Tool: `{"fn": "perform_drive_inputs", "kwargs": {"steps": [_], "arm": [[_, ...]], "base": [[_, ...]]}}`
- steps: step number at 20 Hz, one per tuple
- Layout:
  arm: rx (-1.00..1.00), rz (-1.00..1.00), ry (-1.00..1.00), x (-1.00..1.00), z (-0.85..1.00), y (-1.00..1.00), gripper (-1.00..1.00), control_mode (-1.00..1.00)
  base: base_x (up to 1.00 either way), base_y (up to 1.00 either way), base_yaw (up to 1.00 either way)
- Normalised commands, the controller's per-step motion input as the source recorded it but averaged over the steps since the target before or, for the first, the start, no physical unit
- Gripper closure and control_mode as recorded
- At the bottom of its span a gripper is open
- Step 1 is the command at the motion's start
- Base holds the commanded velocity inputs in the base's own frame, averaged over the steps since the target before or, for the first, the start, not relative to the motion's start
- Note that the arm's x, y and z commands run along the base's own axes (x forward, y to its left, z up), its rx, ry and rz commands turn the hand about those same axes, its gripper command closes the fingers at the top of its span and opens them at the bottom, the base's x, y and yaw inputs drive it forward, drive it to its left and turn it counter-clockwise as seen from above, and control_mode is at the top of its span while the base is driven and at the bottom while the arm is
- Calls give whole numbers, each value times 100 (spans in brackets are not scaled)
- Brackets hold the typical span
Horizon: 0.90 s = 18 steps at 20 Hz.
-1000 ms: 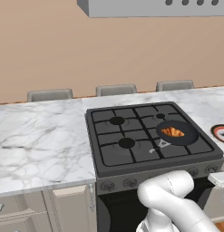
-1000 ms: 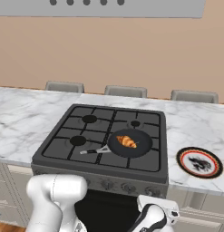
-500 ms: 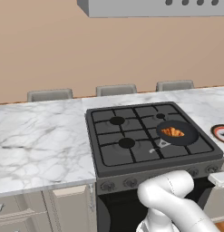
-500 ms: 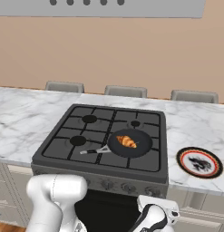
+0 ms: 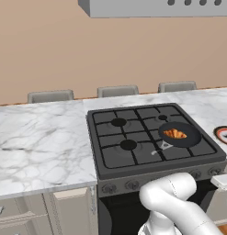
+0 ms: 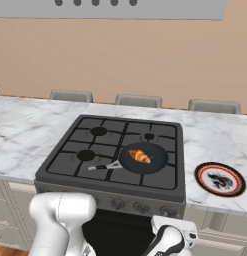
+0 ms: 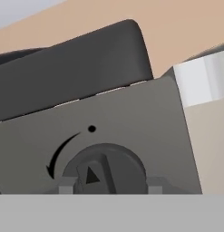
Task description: Pick the croissant and place it on the pan. Then turn on the stove to warm the croissant.
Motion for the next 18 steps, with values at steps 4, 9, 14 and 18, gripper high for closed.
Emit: {"fn": "perform_drive_inputs", "kwargs": {"steps": [4, 9, 14, 18], "arm": [[-6, 0, -8, 0, 0, 0, 100, -100], [-7, 0, -14, 0, 0, 0, 100, -100], [-8, 0, -14, 0, 0, 0, 100, -100], [-3, 0, -4, 0, 4, 1, 100, -100]], "base": [[0, 0, 0], [0, 0, 0], [0, 0, 0], [0, 0, 0]]}}
